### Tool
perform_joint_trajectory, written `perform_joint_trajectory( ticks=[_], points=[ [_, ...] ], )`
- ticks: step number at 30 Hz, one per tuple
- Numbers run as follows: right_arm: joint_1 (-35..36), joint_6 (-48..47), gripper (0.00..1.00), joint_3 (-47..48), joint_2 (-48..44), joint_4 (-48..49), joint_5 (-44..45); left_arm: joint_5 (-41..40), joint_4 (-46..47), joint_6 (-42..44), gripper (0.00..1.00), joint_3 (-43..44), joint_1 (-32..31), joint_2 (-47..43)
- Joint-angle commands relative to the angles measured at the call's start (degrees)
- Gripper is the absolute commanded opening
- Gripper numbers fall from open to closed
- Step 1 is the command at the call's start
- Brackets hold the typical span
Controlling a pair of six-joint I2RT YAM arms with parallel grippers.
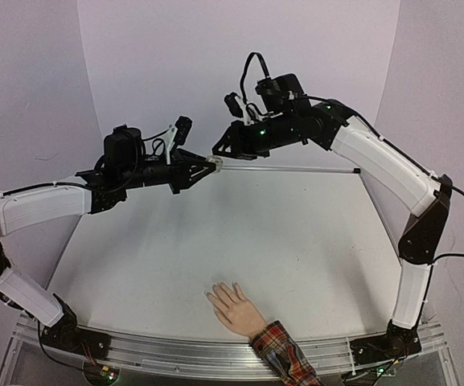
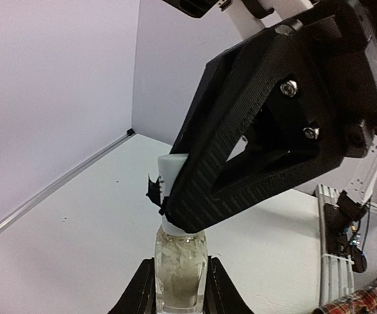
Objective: Paint the nails
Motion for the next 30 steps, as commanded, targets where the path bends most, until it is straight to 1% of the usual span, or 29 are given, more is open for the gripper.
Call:
perform_joint_trajectory(
  ticks=[1,5,10,21,30],
  points=[
    [-0.93,-14.67,0.00,-6.41,-8.48,1.12,-12.08,18.80,4.95,-6.05,0.00,0.57,0.46,-5.89],
    [-1.33,-22.56,0.00,-9.66,-12.48,1.19,-17.55,27.53,7.03,-11.74,0.00,0.01,1.59,-6.91],
    [-1.29,-25.77,0.00,-11.93,-14.82,1.24,-24.39,33.85,7.23,-14.21,0.00,1.05,1.65,-5.99],
    [-1.39,-29.96,0.00,-15.25,-18.93,2.23,-25.33,37.58,5.16,-13.28,0.00,4.07,1.69,-2.53],
    [-1.35,-30.73,0.00,-17.54,-19.68,3.14,-28.13,35.50,7.04,-12.76,0.00,2.52,1.93,-2.81]
  ],
)
